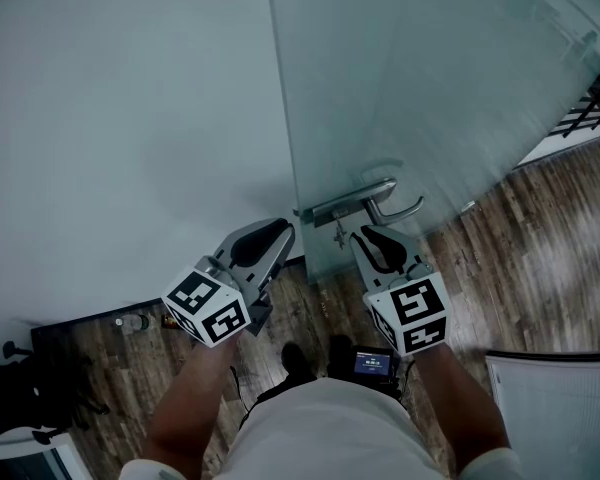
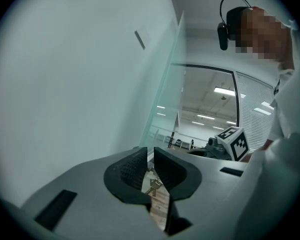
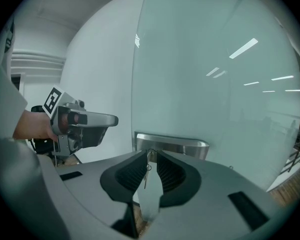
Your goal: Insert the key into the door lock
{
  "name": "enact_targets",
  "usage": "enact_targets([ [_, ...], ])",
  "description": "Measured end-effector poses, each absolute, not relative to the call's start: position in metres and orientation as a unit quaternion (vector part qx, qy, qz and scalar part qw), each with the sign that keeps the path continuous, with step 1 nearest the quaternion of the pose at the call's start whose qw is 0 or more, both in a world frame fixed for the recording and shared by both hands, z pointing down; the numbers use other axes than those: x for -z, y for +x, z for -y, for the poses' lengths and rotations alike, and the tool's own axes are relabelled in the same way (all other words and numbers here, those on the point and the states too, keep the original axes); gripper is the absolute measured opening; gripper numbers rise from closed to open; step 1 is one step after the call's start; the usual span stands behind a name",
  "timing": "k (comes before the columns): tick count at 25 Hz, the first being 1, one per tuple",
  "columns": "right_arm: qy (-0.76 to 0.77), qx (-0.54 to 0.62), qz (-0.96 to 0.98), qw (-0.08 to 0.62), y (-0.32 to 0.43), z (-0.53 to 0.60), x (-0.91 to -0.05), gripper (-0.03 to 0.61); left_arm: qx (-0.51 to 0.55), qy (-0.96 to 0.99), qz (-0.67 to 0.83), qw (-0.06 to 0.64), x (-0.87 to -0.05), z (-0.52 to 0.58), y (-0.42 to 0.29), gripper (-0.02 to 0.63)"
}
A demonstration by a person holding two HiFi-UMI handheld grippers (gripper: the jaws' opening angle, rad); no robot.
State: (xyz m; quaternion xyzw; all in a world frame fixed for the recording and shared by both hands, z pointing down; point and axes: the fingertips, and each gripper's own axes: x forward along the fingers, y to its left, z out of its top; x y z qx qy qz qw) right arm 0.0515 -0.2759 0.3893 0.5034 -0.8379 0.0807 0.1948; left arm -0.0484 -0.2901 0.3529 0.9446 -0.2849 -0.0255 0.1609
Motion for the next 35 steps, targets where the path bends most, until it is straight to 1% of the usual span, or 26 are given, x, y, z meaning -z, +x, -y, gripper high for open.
enact_targets([
  [8, 0.510, -0.081, 0.837, 0.182, 0.057, 0.266, -0.376, 0.046, 0.026, 0.943, 0.280, 0.176, -0.348, 0.268, -0.048, 0.031],
  [24, 0.511, -0.079, 0.841, 0.159, 0.061, 0.246, -0.357, 0.023, 0.024, 0.945, 0.261, 0.197, -0.343, 0.224, -0.046, 0.028],
  [35, 0.506, -0.078, 0.846, 0.150, 0.063, 0.229, -0.345, 0.014, 0.011, 0.938, 0.281, 0.202, -0.345, 0.213, -0.058, 0.028],
])
